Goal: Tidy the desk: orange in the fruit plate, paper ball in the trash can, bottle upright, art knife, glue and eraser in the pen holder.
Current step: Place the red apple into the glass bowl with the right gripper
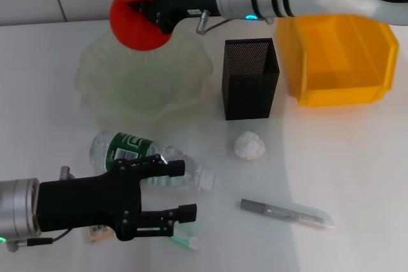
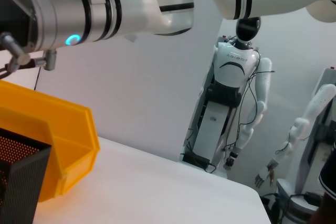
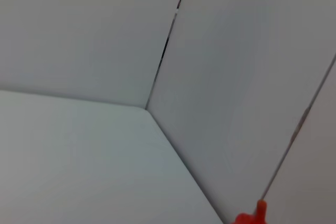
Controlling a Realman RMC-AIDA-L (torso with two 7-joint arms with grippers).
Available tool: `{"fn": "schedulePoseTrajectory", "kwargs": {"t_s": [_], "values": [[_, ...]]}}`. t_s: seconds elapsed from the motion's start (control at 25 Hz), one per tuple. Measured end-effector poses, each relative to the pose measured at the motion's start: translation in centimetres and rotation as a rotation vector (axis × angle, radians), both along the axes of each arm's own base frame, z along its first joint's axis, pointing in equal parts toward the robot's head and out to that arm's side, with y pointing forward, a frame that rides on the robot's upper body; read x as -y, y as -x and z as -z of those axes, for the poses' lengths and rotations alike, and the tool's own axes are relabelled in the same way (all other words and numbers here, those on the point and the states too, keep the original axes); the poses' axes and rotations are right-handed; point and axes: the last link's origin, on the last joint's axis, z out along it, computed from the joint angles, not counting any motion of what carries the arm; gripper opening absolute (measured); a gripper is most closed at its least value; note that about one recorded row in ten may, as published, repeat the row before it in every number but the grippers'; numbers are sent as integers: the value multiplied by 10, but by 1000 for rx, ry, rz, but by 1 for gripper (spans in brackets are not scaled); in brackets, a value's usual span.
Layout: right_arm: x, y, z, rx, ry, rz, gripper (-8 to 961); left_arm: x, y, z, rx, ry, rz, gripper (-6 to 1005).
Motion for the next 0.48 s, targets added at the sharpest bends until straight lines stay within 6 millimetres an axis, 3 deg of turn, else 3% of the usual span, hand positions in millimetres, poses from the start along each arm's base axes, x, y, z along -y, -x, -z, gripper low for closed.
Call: {"fn": "schedulePoseTrajectory", "kwargs": {"t_s": [0.48], "values": [[-1, 6, 4, 0, -12, -1, 100, 2, 1, 1, 1, 4, -5, 796]]}}
